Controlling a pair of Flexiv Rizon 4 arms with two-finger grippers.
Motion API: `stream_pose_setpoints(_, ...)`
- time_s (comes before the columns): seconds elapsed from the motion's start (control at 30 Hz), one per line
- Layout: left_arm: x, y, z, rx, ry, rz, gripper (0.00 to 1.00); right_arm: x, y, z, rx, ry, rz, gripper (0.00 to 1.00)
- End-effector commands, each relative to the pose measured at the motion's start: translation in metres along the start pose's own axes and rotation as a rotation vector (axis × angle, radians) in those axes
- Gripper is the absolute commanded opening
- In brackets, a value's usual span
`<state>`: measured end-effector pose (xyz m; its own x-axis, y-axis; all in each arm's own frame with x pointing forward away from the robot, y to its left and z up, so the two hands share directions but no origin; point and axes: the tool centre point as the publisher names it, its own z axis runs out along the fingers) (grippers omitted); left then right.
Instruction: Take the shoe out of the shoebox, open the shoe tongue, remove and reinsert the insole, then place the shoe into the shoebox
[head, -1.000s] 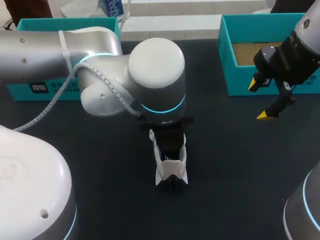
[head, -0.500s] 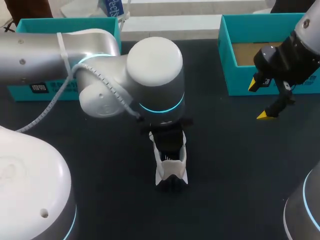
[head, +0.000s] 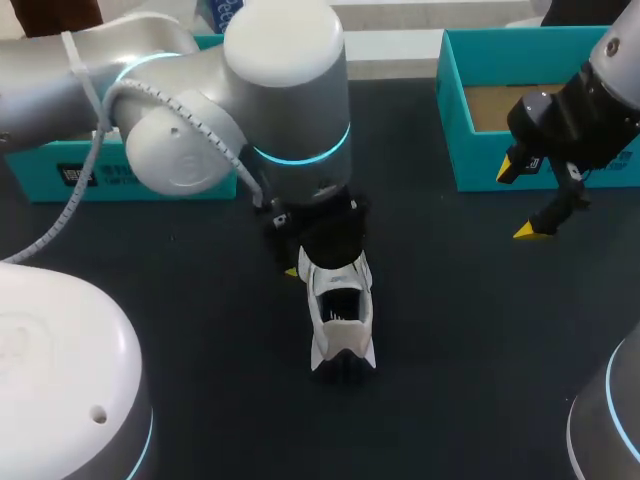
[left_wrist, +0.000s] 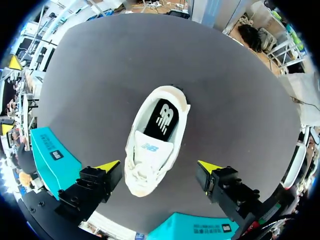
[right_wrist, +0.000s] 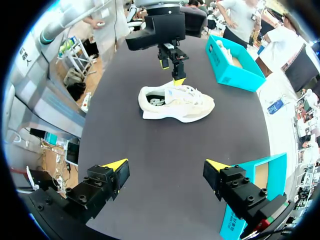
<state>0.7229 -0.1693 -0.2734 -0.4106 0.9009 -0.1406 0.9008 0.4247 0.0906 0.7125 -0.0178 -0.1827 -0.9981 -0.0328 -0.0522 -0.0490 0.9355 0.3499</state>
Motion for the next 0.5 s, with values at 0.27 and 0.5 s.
stream_pose_setpoints(0.27, 0.004, -0.012, 0.006, -0.099, -0.009, -0.194, 1.0, -0.001, 0.0, 0.001, 0.002, 0.002, 0.0, 1.0)
stream_pose_setpoints(0.5, 0.015, -0.036, 0.009, -0.071, -0.019, -0.687, 1.0, -0.001, 0.0, 0.001, 0.002, 0.002, 0.0, 1.0)
